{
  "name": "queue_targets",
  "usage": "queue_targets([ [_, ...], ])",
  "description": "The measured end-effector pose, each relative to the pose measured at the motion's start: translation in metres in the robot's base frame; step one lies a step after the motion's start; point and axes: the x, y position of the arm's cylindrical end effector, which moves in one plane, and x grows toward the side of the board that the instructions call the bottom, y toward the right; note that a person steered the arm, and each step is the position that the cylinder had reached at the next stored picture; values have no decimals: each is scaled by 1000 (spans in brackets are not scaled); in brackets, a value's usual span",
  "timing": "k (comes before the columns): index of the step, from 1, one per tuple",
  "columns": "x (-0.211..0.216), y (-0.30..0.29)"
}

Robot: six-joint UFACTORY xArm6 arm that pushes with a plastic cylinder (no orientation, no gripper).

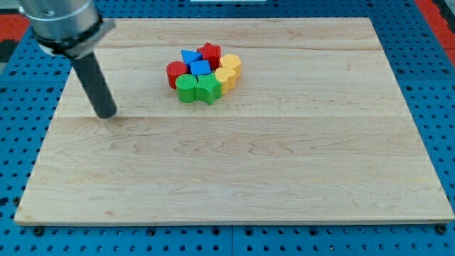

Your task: Move the green circle diagonally to the red circle

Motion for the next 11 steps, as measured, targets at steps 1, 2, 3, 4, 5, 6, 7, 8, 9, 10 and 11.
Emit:
queue_targets([
  [1, -29, -19],
  [2, 11, 26],
  [3, 35, 87],
  [4, 1, 133],
  [5, -20, 185],
  [6, -43, 172],
  [7, -45, 127],
  [8, -32, 110],
  [9, -64, 91],
  [10, -104, 55],
  [11, -78, 62],
])
